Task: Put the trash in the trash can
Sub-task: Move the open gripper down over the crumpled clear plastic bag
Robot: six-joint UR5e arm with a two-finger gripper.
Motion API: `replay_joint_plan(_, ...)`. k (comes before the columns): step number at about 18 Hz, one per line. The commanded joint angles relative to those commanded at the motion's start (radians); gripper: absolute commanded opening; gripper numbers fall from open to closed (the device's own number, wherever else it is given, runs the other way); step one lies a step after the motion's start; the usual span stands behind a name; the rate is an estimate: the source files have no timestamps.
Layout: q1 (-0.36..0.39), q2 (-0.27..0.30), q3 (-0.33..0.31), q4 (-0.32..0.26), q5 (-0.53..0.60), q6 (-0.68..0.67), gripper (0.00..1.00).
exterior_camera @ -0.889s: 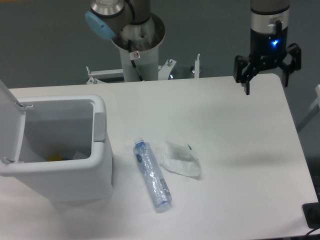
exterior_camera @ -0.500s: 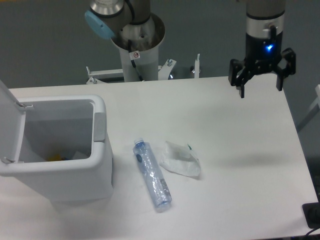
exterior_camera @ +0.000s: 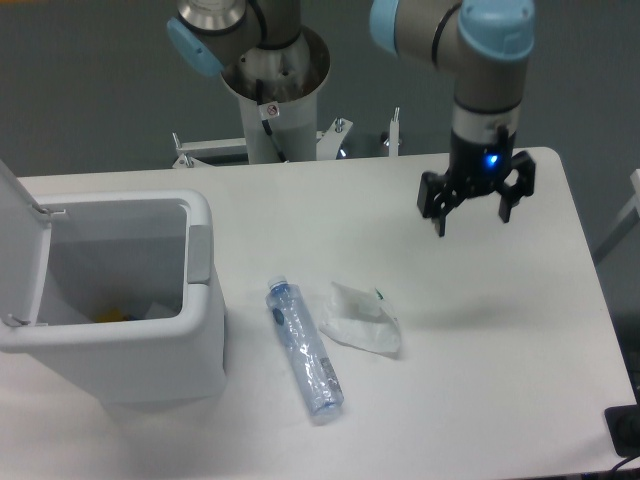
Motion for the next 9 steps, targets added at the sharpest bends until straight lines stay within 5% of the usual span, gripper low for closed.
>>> replay_joint_plan(5,-0.081,-0.103,0.009,0.021,-0.005,-0.117,1.00)
replay_joint_plan(9,-0.127,-0.200,0.006,0.176,0.037,-0.103,1.00)
